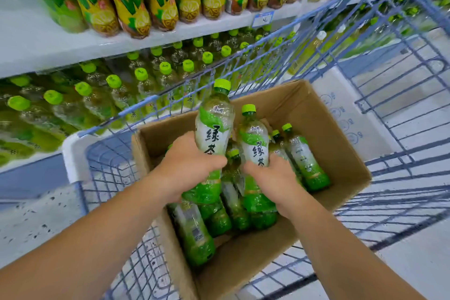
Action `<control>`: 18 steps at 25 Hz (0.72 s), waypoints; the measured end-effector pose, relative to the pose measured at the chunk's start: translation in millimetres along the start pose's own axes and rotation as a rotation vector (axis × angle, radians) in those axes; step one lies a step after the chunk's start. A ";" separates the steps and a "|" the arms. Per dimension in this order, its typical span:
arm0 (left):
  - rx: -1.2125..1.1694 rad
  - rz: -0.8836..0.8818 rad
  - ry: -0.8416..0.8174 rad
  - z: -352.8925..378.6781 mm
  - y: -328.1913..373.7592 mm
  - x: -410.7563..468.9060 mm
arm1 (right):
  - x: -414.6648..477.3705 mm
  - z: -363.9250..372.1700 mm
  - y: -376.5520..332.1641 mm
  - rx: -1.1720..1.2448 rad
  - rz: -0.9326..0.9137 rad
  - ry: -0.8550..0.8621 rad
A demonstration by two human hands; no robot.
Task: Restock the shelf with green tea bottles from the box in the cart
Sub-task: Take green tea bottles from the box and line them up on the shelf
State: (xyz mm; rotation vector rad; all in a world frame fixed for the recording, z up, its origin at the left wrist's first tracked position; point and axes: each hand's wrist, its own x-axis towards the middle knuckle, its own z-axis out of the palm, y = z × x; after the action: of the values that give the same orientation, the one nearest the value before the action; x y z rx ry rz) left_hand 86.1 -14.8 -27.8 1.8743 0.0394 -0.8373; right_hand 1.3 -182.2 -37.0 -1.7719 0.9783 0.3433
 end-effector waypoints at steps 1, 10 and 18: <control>-0.013 0.010 0.006 -12.6 0.0 -7.6 | -8.6 7.7 -7.6 0.019 -0.028 0.000; -0.049 0.130 0.073 -152.4 12.6 -59.3 | -77.1 98.4 -94.1 0.005 -0.186 0.068; 0.003 0.191 0.306 -337.8 -3.8 -109.1 | -132.0 210.8 -204.9 -0.061 -0.376 0.017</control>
State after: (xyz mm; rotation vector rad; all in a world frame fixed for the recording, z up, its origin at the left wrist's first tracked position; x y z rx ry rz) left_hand 180.5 300.7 104.9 1.9595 0.0484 -0.4164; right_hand 116.7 90.4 90.2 -1.9705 0.6316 0.1202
